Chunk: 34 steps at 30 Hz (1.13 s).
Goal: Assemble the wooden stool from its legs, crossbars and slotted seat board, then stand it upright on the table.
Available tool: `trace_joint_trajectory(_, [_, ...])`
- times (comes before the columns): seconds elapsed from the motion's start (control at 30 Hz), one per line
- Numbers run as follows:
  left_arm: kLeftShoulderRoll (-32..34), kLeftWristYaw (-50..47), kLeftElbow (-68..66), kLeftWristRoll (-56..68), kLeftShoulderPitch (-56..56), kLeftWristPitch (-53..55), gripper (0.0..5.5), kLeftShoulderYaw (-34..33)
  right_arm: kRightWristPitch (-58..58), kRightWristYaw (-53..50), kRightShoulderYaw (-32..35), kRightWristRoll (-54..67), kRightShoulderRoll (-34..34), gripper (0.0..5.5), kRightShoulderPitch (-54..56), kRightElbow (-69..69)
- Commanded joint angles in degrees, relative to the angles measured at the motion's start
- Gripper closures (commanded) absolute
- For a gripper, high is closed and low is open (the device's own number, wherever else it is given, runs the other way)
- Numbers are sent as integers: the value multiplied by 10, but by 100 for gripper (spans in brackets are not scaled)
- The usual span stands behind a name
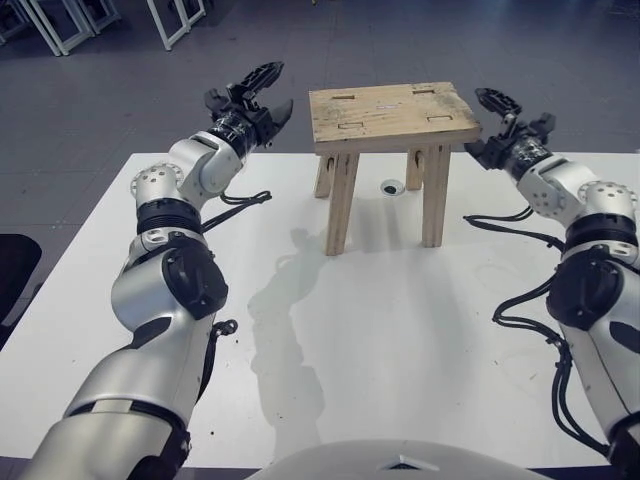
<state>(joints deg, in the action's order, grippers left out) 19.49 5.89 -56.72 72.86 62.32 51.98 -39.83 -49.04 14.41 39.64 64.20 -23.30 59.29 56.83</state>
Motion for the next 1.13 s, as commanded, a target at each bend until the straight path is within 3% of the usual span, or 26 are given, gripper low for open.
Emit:
trace_joint_trajectory(0.03, [-31,-18,261,-16,-136,-10,238,8,-11,-53,26,21,31,110,-92,-189])
trace_joint_trajectory(0.1, [-49,-12,423,-71,-226,-66,238,42,-6,-103,7,-5,43,110,-169,-340])
trace_joint_trajectory(0.17, [-51,13,545,-170,-321,-136,238,114,15,-111,-64,-73,47,110,-267,-510])
trace_joint_trajectory(0.33, [-91,28,674,-316,-478,-258,238,217,114,-114,-213,-226,73,110,-426,-707])
trace_joint_trajectory(0.57, [-137,37,708,-413,-550,-355,238,289,285,-119,-332,-420,122,110,-549,-765])
trace_joint_trajectory(0.77, [-105,71,705,-470,-568,-383,238,313,317,-143,-387,-487,165,110,-592,-784])
trace_joint_trajectory(0.9, [-121,56,689,-513,-585,-413,238,329,376,-167,-405,-540,195,110,-607,-757])
trace_joint_trajectory(1.13, [-103,65,669,-551,-608,-451,238,315,421,-169,-448,-593,222,110,-638,-742])
